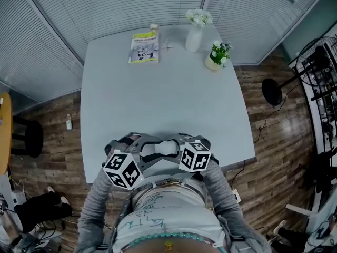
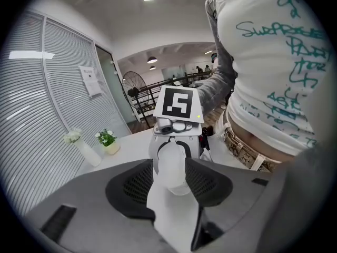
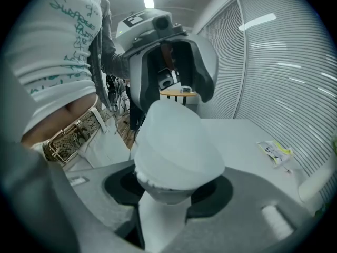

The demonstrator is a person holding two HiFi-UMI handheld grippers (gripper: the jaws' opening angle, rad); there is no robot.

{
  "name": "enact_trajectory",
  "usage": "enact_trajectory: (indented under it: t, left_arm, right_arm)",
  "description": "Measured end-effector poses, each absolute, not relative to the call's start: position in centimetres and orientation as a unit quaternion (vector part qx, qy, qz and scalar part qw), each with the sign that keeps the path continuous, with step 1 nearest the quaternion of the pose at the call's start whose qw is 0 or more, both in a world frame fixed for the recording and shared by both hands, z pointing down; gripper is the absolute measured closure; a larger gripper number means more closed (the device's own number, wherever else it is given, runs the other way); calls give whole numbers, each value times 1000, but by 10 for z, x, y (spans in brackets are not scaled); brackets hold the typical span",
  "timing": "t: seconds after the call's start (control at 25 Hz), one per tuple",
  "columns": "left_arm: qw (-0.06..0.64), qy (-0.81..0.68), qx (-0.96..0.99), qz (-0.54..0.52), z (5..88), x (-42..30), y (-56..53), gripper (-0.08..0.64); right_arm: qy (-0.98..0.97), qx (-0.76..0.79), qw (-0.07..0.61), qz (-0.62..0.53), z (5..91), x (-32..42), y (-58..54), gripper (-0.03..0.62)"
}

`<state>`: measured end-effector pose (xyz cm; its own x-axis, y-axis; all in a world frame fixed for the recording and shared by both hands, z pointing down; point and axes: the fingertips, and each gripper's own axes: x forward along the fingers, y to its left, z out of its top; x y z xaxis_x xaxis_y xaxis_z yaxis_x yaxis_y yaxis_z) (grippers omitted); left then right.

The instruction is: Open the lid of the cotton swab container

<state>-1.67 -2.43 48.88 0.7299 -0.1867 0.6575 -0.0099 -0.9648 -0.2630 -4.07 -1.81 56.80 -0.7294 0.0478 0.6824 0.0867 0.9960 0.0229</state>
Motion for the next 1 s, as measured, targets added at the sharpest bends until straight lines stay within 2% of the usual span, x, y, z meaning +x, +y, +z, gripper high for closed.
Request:
enact_trajectory:
  t: [0.64,1.0]
  left_arm:
    - [98,110,-934,-326,469,-22,-56,459]
    - [21,140,-942,-305,470,-29,-70,500]
  right_arm:
    - [-936,-46,346,-44,564,-44,-21,390]
    - [-937,-45,342,-54,560,-43,-22,390]
